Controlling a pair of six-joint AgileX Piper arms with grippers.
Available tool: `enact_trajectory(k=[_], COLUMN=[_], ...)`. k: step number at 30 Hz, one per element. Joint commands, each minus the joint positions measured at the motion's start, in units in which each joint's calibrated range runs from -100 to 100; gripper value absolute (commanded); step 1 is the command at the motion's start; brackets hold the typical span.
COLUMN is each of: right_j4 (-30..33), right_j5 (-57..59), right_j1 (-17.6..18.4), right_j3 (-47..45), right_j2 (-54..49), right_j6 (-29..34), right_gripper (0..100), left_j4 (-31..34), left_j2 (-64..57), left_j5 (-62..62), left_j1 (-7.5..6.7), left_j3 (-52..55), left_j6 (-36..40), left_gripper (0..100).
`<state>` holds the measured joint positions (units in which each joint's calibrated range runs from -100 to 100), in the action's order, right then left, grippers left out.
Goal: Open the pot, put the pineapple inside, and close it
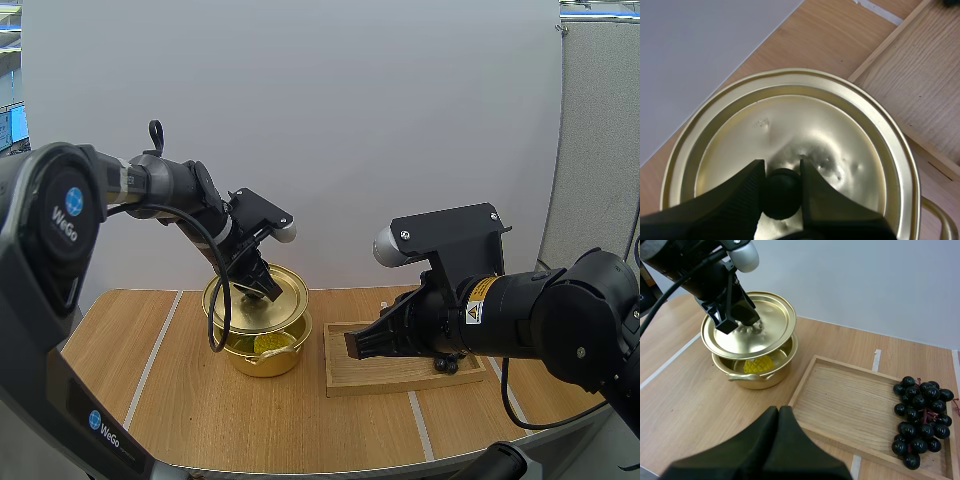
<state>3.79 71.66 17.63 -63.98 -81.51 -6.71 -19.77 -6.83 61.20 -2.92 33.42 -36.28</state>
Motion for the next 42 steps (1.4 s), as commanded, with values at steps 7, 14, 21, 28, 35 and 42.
enact_trajectory(k=[7, 14, 21, 28, 35, 42], right_j4=[0.4, 0.4, 0.4, 0.4, 0.4, 0.4], right_j5=[-1.1, -1.1, -1.1, -1.1, -1.1, -1.1], right_j1=[-0.3, -0.3, -0.3, -0.3, -0.3, -0.3], right_j3=[0.1, 0.1, 0.1, 0.1, 0.1, 0.1], right_j2=[-0.5, -0.5, -0.5, -0.5, -0.5, -0.5], right_j6=[-0.3, -0.3, -0.3, -0.3, -0.3, -0.3], right_gripper=[0, 0, 0, 0, 0, 0], left_j4=[-1.9, -2.1, -2.4, -2.5, -2.5, -2.5], left_j2=[5.5, 8.6, 10.0, 10.0, 9.7, 7.0], left_j5=[-5.5, -5.1, -3.7, 0.3, 2.5, 1.2], left_j1=[-0.04, -0.04, -0.04, -0.04, -0.04, -0.04], left_j3=[0.3, 0.3, 0.3, 0.3, 0.3, 0.3], left_j6=[-1.6, -2.1, -2.6, -2.6, -2.6, -2.6], left_gripper=[0, 0, 0, 0, 0, 0])
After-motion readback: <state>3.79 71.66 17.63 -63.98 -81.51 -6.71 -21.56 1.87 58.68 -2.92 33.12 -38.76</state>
